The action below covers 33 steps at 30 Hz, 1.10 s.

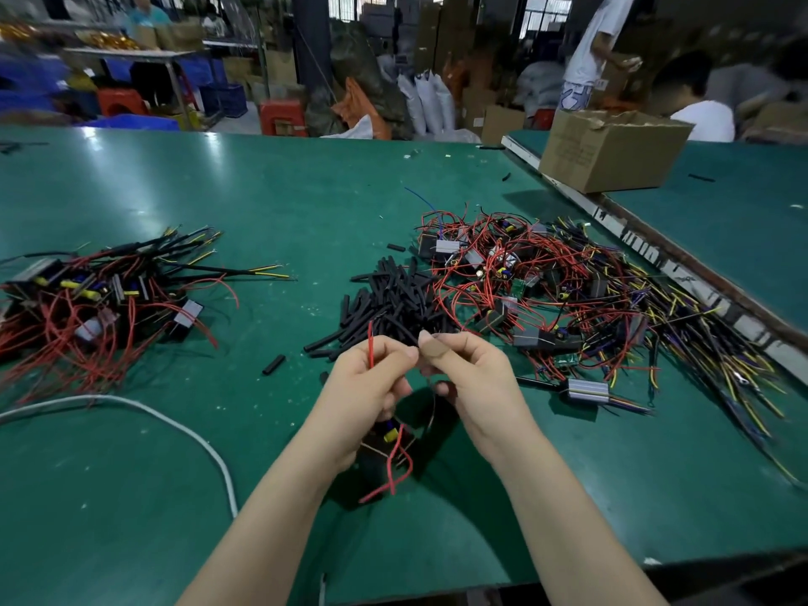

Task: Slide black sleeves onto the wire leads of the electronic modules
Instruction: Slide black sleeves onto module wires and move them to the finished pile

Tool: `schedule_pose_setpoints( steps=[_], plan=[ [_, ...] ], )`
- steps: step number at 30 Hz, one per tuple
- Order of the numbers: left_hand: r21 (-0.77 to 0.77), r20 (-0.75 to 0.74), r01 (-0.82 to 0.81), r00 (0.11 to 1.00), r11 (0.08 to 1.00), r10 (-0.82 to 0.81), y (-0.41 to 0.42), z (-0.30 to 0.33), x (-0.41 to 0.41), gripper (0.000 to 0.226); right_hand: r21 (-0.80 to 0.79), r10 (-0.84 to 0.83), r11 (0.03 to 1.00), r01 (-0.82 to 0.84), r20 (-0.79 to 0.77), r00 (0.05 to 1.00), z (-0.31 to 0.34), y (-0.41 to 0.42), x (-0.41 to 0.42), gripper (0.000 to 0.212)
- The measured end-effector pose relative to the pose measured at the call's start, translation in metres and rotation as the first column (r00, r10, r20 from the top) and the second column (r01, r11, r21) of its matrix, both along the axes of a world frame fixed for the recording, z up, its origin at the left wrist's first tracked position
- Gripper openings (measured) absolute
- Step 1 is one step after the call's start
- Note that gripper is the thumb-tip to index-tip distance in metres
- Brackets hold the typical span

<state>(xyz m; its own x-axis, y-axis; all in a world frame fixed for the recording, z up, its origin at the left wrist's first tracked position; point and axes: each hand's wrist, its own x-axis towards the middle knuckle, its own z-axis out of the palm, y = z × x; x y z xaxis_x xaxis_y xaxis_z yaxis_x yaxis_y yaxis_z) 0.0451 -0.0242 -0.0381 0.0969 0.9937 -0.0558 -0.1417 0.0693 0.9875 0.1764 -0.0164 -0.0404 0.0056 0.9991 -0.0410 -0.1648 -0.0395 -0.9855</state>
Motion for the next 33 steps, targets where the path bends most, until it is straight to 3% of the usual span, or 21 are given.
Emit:
schedule_pose_setpoints(
  steps=[3, 7, 9, 11, 14, 16, 18, 20, 22, 25, 28, 33],
  plan=[
    [-0.066, 0.149, 0.080, 0.986, 0.995, -0.069, 0.001, 0.003, -0.002, 0.012, 0.053, 0.078, 0.996, -0.072, -0.124, 0.989, 0.002, 0.000, -0.001, 0.026],
    [-0.127, 0.335, 0.246, 0.923, 0.961, -0.192, 0.001, 0.005, -0.008, 0.011, 0.088, 0.166, 0.985, -0.150, -0.224, 0.960, 0.005, -0.001, 0.001, 0.019],
    [-0.143, 0.364, 0.294, 0.904, 0.945, -0.226, 0.000, 0.006, -0.008, 0.011, 0.047, 0.140, 0.990, -0.133, -0.247, 0.959, 0.007, -0.001, 0.002, 0.012],
    [-0.138, 0.293, 0.265, 0.931, 0.954, -0.216, -0.001, 0.003, -0.006, 0.011, -0.044, 0.040, 0.998, -0.053, -0.251, 0.967, 0.006, -0.001, 0.003, 0.010],
    [-0.140, 0.187, 0.209, 0.966, 0.968, -0.181, -0.001, -0.001, -0.001, 0.013, -0.038, -0.110, 0.993, 0.110, -0.002, 0.994, -0.002, 0.000, 0.003, 0.015],
    [-0.174, 0.190, 0.204, 0.967, 0.963, -0.170, -0.001, -0.001, 0.000, 0.017, 0.052, -0.188, 0.982, 0.182, 0.155, 0.970, -0.007, 0.002, 0.001, 0.016],
    [-0.221, 0.240, 0.198, 0.960, 0.955, -0.143, 0.001, -0.001, 0.001, 0.026, 0.084, -0.268, 0.963, 0.255, 0.214, 0.940, -0.009, 0.003, 0.002, 0.014],
    [-0.231, 0.237, 0.183, 0.963, 0.956, -0.127, 0.002, -0.001, 0.002, 0.027, 0.220, -0.383, 0.920, 0.325, 0.316, 0.868, -0.010, 0.005, 0.005, 0.014],
    [-0.207, 0.138, 0.164, 0.981, 0.965, -0.137, 0.002, 0.000, 0.003, 0.027, 0.406, -0.432, 0.877, 0.259, 0.424, 0.796, -0.010, 0.004, 0.007, 0.017],
    [-0.172, 0.054, 0.211, 0.977, 0.962, -0.205, -0.001, 0.000, 0.004, 0.031, 0.432, -0.299, 0.900, 0.059, 0.512, 0.805, -0.005, 0.004, 0.005, 0.013],
    [-0.140, 0.042, 0.268, 0.964, 0.953, -0.264, -0.004, 0.000, 0.002, 0.032, 0.350, -0.124, 0.936, -0.026, 0.399, 0.908, 0.001, 0.006, 0.005, 0.009],
    [-0.074, -0.019, 0.267, 0.963, 0.961, -0.269, -0.003, -0.002, 0.000, 0.029, 0.184, 0.059, 0.977, -0.104, 0.233, 0.971, 0.004, 0.006, 0.010, 0.011]
  ],
)
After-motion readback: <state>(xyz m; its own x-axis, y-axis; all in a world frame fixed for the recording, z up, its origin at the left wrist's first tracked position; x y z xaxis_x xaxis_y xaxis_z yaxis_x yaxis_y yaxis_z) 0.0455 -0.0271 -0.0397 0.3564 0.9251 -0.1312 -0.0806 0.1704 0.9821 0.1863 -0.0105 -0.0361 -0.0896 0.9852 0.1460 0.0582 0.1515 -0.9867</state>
